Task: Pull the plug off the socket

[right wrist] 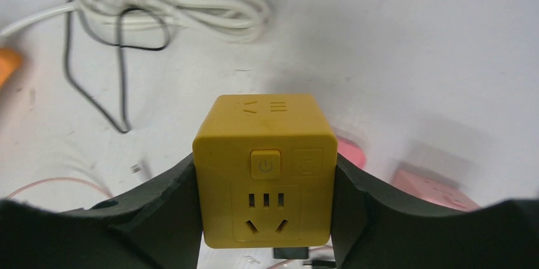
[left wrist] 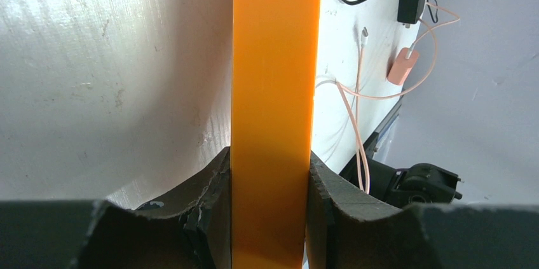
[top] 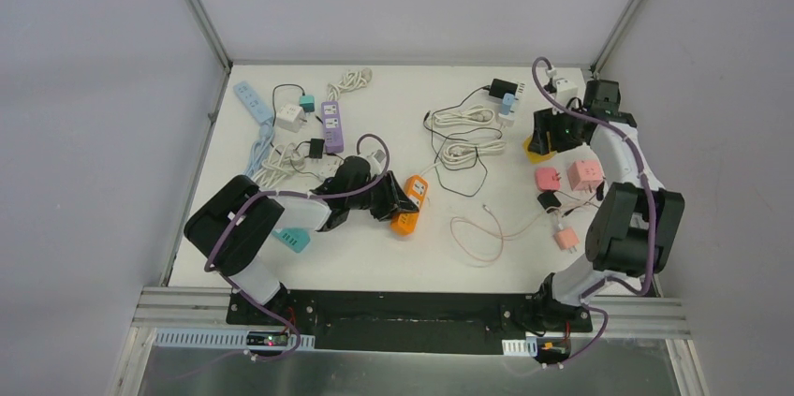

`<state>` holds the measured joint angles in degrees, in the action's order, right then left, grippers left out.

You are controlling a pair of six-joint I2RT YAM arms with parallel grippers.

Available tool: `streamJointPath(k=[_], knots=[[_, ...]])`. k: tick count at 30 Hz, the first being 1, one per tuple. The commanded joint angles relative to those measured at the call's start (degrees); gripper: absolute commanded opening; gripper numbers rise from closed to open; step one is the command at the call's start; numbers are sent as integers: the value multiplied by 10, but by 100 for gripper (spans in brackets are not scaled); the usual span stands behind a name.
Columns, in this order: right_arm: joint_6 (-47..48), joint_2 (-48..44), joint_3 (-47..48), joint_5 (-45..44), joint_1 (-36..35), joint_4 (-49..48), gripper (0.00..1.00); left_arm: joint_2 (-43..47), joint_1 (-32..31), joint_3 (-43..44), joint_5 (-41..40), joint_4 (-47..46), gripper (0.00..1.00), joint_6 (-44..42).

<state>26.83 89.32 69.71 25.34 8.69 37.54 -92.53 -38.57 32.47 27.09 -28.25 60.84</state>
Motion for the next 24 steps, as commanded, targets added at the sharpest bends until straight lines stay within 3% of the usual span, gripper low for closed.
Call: streamJointPath(k=[1, 9, 11, 13, 15, 20, 24], knots=[[-7, 64, 64, -85, 9, -11, 9, 9, 2, 13, -8, 40, 0, -16], [-7, 160, 113, -134, 18, 5, 25, 35, 1, 4, -15, 52, 0, -25], [-9, 160, 107, -131, 21, 5, 39, 46, 0, 0, -20, 59, 0, -29], [-11, 151, 94, -127, 23, 0, 62, 56, 0, -4, -23, 64, 0, -32], [-14, 143, 83, -127, 24, -5, 76, 63, 0, -3, -25, 70, 0, -36], [-21, 107, 75, -121, 36, -8, 97, 70, 0, 7, -25, 95, 0, -52], [-19, 70, 80, -112, 48, -4, 100, 73, -1, 18, -25, 108, 0, -63]])
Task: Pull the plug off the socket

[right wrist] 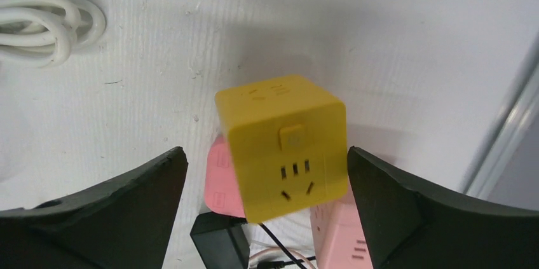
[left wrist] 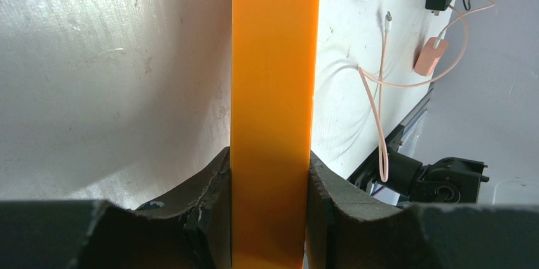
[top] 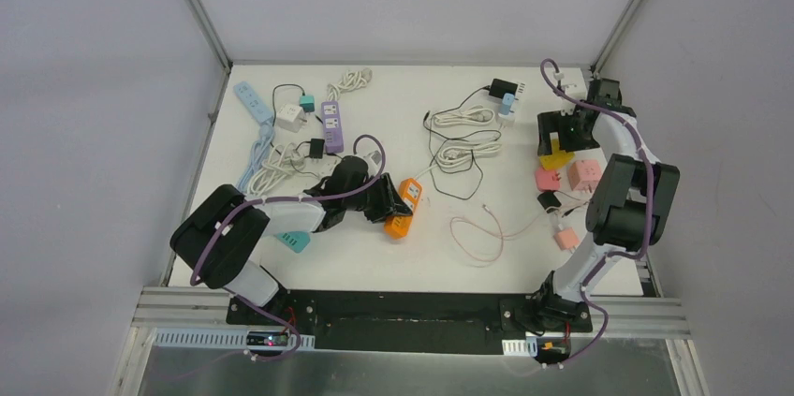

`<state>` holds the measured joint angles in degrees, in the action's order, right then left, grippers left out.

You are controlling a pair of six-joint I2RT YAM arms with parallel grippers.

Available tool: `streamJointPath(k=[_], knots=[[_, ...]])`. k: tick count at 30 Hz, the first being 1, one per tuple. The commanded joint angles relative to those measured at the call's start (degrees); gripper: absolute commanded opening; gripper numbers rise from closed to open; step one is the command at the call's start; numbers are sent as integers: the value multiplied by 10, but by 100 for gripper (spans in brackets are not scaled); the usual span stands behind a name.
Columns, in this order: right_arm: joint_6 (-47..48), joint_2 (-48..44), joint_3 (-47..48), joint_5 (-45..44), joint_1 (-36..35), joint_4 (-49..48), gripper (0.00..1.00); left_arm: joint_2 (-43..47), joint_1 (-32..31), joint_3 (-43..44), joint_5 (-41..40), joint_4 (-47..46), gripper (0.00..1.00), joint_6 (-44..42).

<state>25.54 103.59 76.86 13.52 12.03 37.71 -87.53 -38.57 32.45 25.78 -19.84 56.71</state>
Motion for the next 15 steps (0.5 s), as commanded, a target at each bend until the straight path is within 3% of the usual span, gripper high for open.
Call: streamJointPath(k=[1, 9, 15], knots=[[-5, -80, 13, 8, 15, -2, 100, 25, -1, 20, -12, 26, 0, -24], [12, -127, 39, 49, 19, 31, 100, 51, -1, 30, -15, 59, 0, -47], [12, -164, 43, 183, 19, 66, 100, 89, -1, 38, -25, 97, 0, -73]])
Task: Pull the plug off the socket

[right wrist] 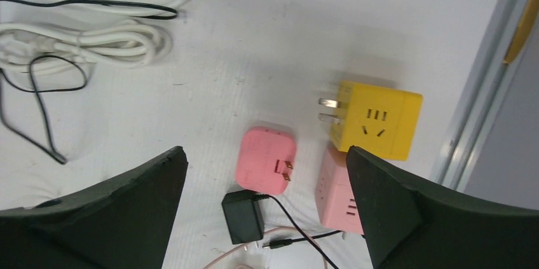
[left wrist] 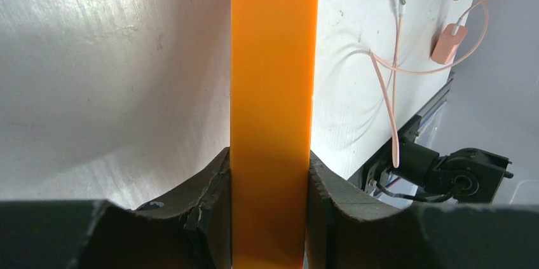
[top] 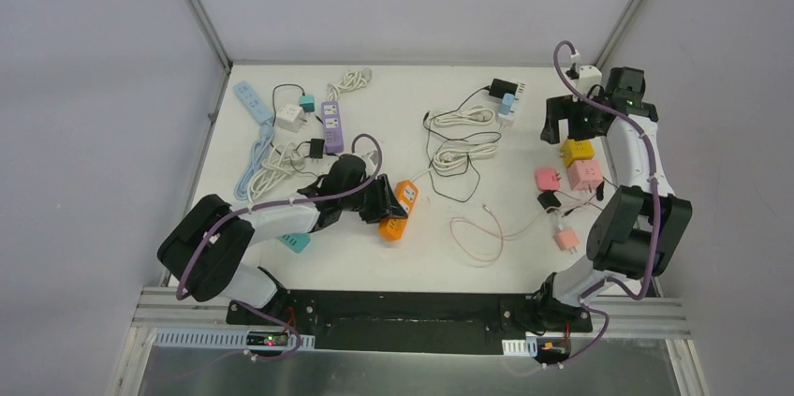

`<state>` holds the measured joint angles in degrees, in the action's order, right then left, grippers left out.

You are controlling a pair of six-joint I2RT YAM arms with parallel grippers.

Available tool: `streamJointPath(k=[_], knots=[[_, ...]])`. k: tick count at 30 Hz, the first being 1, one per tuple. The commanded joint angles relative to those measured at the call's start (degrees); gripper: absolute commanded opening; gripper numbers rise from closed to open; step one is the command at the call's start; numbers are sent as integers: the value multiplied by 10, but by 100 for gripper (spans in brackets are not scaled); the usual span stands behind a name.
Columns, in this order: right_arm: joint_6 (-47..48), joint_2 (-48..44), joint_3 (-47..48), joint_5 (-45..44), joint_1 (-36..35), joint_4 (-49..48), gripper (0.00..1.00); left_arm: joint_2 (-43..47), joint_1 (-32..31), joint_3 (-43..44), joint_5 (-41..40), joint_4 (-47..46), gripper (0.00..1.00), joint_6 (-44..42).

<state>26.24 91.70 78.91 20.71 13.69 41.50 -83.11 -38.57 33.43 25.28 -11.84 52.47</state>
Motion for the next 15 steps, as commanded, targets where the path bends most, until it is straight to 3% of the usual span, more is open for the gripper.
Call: streamJointPath(k=[1, 8, 15], knots=[[3, -53, 17, 144, 1, 32, 100, 52, -1, 32, -21, 28, 0, -37], [-54, -110, -75, 342, -14, -22, 100, 94, -1, 82, -34, 115, 0, -93], [-91, -140, -163, 406, -45, -80, 100, 127, 0, 179, -64, 253, 0, -165]])
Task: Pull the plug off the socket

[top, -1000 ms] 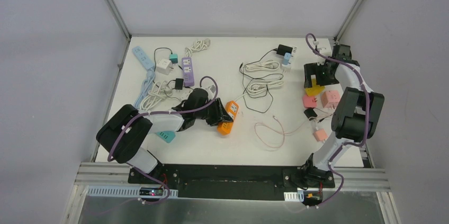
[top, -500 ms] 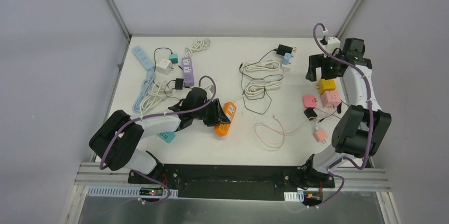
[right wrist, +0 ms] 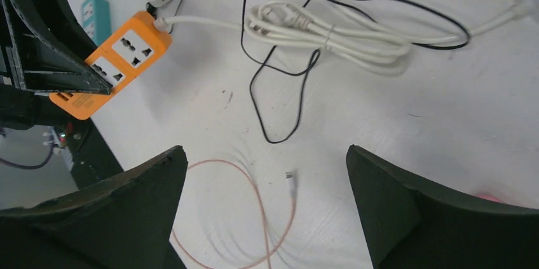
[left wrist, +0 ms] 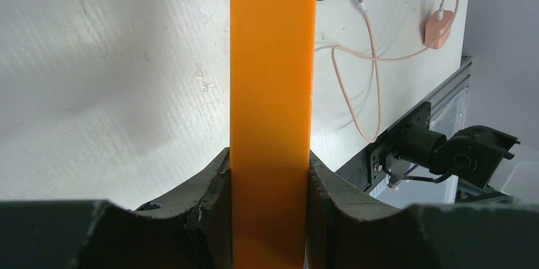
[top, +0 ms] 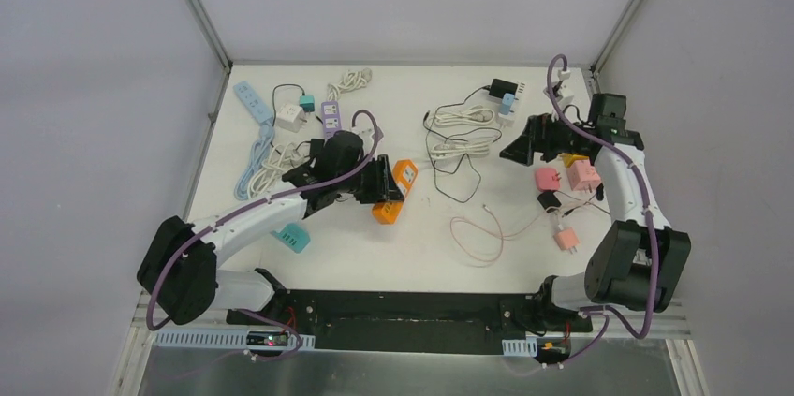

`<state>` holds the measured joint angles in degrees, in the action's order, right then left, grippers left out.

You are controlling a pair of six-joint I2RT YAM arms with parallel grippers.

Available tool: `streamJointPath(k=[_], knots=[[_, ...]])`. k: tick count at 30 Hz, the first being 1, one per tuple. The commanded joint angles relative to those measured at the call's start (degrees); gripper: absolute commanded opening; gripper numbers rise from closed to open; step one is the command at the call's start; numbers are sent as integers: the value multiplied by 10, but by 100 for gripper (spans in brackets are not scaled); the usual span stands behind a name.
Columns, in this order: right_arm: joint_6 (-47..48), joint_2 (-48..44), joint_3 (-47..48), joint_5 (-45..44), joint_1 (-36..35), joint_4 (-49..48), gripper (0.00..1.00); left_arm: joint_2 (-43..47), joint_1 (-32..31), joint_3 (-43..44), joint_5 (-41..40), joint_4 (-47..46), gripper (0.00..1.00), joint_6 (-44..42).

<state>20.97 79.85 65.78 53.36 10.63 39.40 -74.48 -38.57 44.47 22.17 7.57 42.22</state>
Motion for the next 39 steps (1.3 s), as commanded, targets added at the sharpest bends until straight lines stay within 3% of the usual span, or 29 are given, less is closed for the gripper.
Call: streamJointPath(k=[1, 7, 13, 28, 33, 39], knots=[[-45, -24, -39, 83, -20, -67, 100, 44, 0, 83, -42, 80, 0, -72], [-76, -33, -59, 86, -54, -99, 100, 62, 0, 149, -77, 167, 0, -109], [-173, -24, -95, 119, -64, -200, 100, 74, 2, 231, -122, 255, 0, -148], [-189, -25, -135, 140, -66, -245, 99, 41, 62, 462, -214, 429, 0, -256], [-182, -26, -140, 141, -65, -245, 100, 30, 100, 486, -206, 444, 0, -280], [-177, -23, -143, 141, -65, -245, 100, 29, 162, 450, -142, 436, 0, -281]])
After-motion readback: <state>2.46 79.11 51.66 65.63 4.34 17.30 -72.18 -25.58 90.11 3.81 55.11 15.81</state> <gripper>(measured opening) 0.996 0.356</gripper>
